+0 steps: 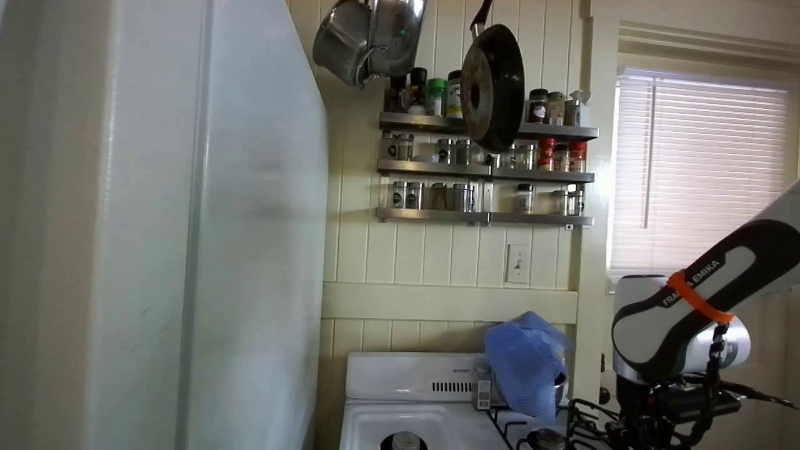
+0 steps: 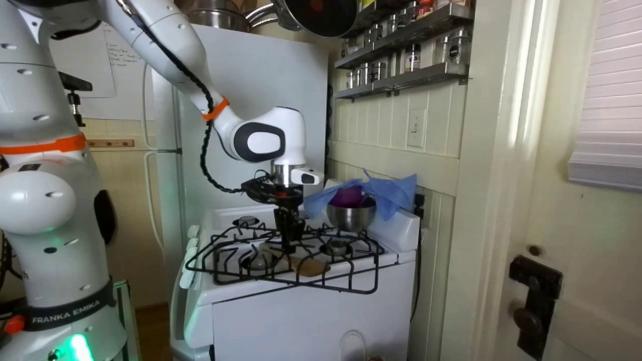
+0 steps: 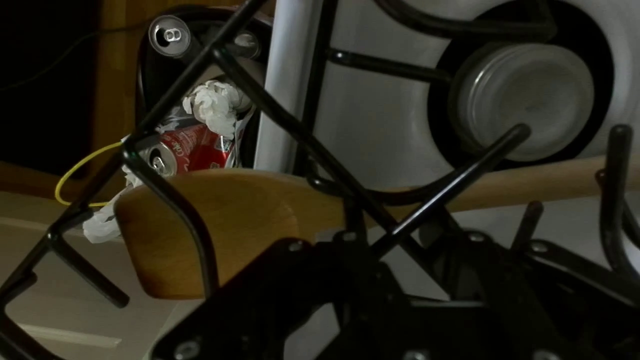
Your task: Put the towel in the bowl then move the stove cover to the left
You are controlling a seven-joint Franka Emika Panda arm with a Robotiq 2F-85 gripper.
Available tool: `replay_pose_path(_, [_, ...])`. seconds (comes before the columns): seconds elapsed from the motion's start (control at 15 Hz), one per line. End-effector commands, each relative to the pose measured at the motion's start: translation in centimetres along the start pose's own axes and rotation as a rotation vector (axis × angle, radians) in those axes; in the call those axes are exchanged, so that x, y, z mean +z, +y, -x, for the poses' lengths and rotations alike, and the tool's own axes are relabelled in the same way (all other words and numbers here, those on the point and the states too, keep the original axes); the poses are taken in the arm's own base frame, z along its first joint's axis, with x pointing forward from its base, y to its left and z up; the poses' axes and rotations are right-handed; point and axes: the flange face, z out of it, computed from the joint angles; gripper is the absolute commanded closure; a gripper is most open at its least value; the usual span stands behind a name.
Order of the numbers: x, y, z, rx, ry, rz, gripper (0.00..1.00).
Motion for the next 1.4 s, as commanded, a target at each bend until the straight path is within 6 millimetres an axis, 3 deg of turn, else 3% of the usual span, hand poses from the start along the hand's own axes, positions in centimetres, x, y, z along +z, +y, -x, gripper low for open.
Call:
replay_pose_path(0.0, [-1.9,-1.0,1.9,0.029,0.012,0.040,0.92])
replay_pose_path(0.4, [-3.1,-1.7,3.4,0.072,0.043,0.043,0.92])
replay_pose_path(0.93, [-5.7,-0.3,5.5,0.161,0.028,0.032,0.92])
replay_pose_path(1.33, [-9.5,-0.2,6.6,0.172,-0.050,0.096,0.92])
